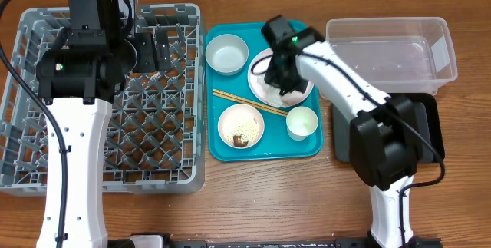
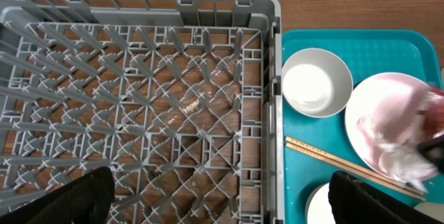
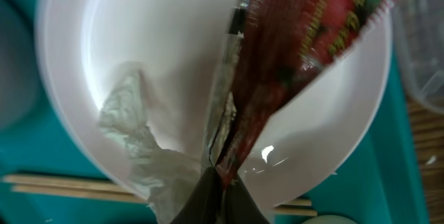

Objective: Sort waste into correct bins and load items into the dishwasher
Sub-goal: 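Carry the wrapper and tissue right and drop them into the clear bin, then move the right gripper to the pink rice bowl and grip its rim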

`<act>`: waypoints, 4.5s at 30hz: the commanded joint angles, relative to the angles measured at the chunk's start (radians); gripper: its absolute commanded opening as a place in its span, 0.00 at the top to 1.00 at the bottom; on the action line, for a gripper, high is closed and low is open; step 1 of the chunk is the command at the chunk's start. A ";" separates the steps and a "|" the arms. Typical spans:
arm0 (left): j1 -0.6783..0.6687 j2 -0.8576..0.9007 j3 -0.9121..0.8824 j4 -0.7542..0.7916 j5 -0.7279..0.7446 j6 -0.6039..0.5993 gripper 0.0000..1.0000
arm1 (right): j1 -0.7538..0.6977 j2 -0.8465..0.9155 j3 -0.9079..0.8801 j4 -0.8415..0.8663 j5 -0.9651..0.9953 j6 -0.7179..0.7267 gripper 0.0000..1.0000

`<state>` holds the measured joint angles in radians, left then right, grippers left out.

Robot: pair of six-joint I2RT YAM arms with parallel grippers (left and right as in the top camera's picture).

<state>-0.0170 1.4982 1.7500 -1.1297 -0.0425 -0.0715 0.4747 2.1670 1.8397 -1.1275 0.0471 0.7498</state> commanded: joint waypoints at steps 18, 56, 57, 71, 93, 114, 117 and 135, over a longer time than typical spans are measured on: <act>0.005 0.002 0.028 0.004 -0.013 0.012 0.00 | -0.352 -0.081 0.471 -0.320 0.087 0.041 0.96; 0.005 0.002 0.027 0.004 -0.013 0.011 0.00 | -0.092 -0.278 0.142 -0.357 -0.175 -0.327 0.15; 0.005 0.002 0.027 0.004 -0.013 0.012 0.00 | -0.088 -0.278 0.118 -0.349 -0.175 -0.327 0.16; 0.005 0.002 0.027 0.004 -0.013 0.012 0.00 | -0.075 -0.280 0.052 -0.372 -0.131 -0.306 0.20; 0.005 0.002 0.027 0.011 -0.010 0.012 0.00 | 0.237 -0.182 -0.046 -0.016 -0.148 -0.147 0.30; 0.005 0.002 0.027 0.011 -0.010 0.012 0.00 | 0.250 -0.099 -0.046 0.042 -0.077 0.070 0.31; 0.005 0.002 0.027 0.011 -0.010 0.012 0.00 | 0.251 -0.082 -0.046 0.042 -0.078 0.070 0.31; 0.005 0.002 0.027 0.011 -0.010 0.011 0.00 | 0.335 -0.026 -0.046 0.144 -0.064 0.142 0.40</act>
<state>-0.0170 1.4990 1.7535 -1.1221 -0.0425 -0.0715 0.7876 2.1120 1.7931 -0.9966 -0.0360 0.8642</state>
